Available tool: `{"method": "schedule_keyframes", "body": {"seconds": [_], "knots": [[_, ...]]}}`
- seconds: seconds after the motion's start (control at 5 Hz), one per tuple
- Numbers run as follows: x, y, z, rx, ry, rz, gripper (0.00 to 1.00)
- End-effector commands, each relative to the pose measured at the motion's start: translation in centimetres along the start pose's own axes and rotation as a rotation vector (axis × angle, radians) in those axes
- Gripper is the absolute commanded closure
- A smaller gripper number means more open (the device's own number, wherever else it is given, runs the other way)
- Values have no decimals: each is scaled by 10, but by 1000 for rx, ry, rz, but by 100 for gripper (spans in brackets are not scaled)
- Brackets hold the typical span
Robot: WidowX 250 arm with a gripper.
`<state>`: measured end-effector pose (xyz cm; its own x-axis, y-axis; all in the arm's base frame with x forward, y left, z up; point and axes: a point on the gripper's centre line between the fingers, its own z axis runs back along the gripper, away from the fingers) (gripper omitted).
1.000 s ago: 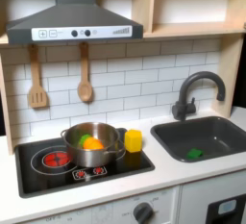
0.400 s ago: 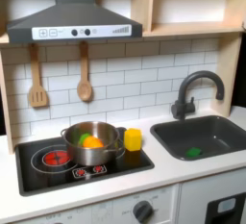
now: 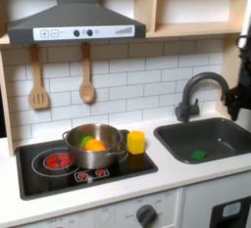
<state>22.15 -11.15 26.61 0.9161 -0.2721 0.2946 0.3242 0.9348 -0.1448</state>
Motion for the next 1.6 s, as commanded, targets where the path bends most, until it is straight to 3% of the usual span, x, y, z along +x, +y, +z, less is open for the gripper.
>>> {"method": "schedule_keyframes", "body": {"seconds": [0.0, 0.2, 0.4, 0.8, 1.0, 1.2, 1.4], "knots": [[16, 38, -3, 40, -14, 133, 0], [22, 36, -18, 22, 24, 134, 0], [21, 35, -17, 27, 12, 146, 0], [22, 7, -6, -20, -15, 136, 0], [38, 18, -7, -11, -27, 179, 0], [57, 42, -13, 25, -44, 252, 0], [69, 58, -20, 30, -33, 310, 0]]}}
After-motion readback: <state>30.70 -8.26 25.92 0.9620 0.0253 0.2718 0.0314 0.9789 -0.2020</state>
